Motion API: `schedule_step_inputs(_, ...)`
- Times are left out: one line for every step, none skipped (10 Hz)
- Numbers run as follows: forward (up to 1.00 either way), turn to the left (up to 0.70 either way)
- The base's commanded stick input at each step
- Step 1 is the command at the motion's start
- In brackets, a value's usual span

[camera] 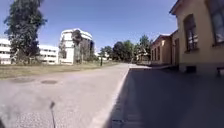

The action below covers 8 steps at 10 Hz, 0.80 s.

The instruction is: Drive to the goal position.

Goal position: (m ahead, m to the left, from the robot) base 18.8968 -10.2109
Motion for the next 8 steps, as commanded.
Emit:
schedule_step_inputs(0.7,0.0)
schedule_step_inputs(0.7,0.0)
schedule_step_inputs(0.7,0.0)
schedule_step_inputs(0.7,0.0)
schedule_step_inputs(0.7,0.0)
schedule_step_inputs(0.7,0.0)
schedule_step_inputs(0.7,0.0)
schedule_step_inputs(0.7,0.0)
